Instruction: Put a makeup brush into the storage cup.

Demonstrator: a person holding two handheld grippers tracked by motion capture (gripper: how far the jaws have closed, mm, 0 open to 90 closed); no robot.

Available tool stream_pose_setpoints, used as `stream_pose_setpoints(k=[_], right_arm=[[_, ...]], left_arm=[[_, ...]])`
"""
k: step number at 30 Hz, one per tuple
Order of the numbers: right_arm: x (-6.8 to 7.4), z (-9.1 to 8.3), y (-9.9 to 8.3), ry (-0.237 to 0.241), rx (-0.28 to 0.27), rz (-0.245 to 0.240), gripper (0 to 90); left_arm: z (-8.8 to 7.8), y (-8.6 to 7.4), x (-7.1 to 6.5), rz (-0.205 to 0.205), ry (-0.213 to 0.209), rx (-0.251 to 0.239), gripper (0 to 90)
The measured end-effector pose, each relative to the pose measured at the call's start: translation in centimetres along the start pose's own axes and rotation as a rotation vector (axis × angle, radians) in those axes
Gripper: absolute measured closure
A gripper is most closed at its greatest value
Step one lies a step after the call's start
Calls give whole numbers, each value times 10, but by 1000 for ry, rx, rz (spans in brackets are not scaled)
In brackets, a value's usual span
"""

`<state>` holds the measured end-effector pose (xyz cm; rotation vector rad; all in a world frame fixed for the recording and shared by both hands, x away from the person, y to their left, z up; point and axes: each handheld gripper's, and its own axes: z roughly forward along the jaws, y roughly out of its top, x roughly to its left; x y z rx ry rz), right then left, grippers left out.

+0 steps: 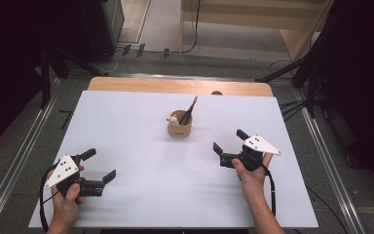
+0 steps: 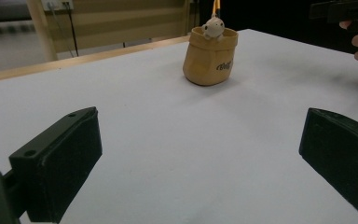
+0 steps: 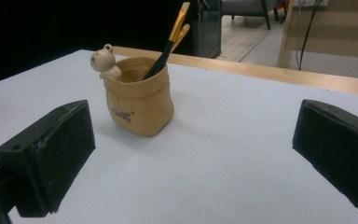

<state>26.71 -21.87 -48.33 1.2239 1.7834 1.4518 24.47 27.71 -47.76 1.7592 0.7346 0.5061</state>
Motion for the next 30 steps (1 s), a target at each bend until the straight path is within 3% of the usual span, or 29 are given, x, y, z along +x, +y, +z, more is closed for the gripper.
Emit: stream_pose_setpoints(k=[11, 30], right_arm=[[-10, -23, -12, -20, -9, 18, 0], [-27, -56, -27, -55, -5, 3, 0]], left_arm=[[0, 0, -1, 1, 2, -2, 0], [-2, 0, 0, 2, -2, -11, 0]])
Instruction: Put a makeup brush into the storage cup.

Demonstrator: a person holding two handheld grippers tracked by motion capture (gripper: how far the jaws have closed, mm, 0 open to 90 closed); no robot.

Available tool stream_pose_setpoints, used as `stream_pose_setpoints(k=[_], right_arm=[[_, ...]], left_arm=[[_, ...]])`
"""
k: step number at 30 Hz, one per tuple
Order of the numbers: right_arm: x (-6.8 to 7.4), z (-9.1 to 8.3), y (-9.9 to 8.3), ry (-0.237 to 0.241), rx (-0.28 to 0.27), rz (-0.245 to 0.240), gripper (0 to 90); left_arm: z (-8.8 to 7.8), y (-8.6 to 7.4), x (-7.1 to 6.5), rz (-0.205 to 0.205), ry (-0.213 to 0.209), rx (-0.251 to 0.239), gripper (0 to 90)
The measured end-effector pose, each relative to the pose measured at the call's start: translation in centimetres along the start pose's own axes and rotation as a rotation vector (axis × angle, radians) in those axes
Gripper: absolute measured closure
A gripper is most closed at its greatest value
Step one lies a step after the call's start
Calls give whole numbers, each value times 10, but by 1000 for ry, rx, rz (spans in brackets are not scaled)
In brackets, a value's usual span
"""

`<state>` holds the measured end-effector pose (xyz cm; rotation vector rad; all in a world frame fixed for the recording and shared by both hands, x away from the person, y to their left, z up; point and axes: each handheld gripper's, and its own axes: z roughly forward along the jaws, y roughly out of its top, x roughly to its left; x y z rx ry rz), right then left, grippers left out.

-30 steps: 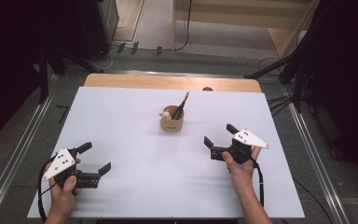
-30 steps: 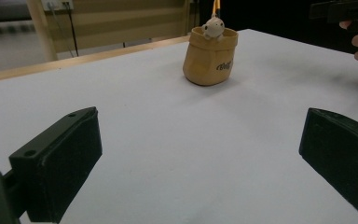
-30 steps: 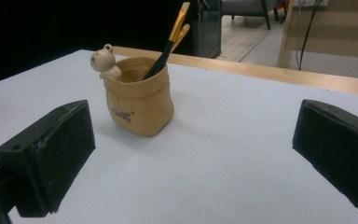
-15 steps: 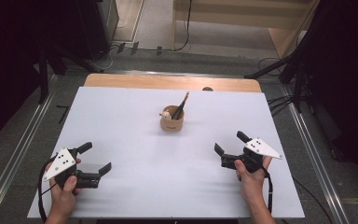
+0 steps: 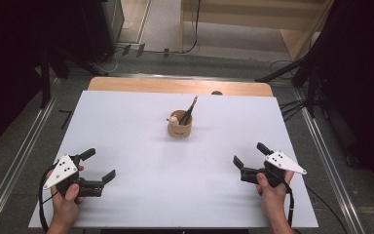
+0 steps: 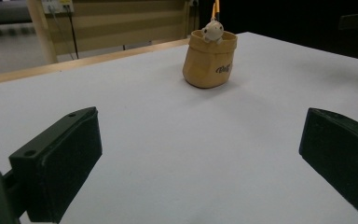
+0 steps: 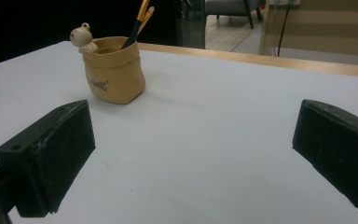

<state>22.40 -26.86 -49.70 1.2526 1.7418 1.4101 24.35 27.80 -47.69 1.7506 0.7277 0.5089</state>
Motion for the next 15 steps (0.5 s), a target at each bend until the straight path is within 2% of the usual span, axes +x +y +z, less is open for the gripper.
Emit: stream_pose_setpoints(k=[5, 9, 12, 15], right_arm=[[-3, -5, -4, -4, 2, 4, 0], [-6, -11, -9, -7, 0, 11, 0], [-7, -16, -10, 4, -4, 25, 0], [-6, -23, -11, -14, -5, 9, 0]], left_arm=[[0, 0, 0, 6, -7, -4, 0], [-2, -1, 1, -3, -12, -7, 0], [-3, -2, 2, 1, -7, -11, 0], [-6, -1, 3, -4, -4, -21, 0]])
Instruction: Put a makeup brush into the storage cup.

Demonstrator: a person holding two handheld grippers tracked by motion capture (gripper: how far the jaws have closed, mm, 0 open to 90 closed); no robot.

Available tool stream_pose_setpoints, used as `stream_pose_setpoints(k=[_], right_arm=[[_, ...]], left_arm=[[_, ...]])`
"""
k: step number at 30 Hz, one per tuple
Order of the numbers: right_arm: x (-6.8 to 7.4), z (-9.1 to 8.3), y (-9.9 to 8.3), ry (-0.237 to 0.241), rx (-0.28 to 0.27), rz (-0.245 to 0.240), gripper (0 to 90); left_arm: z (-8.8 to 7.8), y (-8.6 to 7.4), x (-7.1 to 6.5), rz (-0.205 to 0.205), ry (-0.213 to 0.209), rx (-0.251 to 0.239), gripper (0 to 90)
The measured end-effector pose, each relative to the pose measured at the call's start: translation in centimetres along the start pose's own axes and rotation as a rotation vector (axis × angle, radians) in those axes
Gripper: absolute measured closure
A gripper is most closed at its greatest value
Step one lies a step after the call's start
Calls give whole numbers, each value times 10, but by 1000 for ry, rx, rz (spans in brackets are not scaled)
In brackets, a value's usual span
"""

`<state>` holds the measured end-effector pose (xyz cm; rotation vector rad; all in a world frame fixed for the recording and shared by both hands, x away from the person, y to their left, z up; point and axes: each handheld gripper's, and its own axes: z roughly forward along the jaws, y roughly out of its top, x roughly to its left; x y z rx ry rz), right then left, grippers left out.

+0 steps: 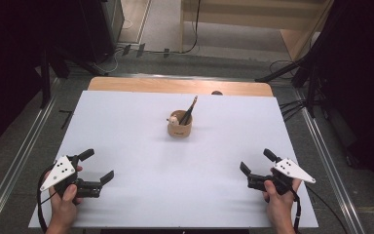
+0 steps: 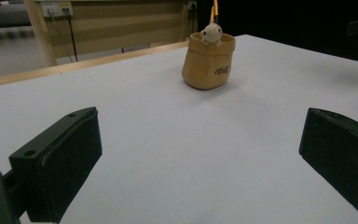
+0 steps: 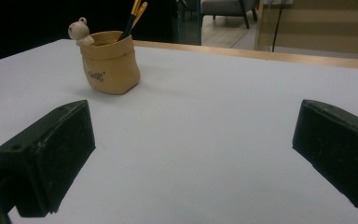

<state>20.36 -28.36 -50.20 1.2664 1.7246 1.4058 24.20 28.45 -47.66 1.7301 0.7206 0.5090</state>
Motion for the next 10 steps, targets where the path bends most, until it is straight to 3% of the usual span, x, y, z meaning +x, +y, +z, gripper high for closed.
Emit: stream_pose_setpoints(k=[10], right_arm=[[-6, -7, 1, -13, -21, 18, 0]], left_arm=[[1, 0, 0, 6, -2, -2, 0]])
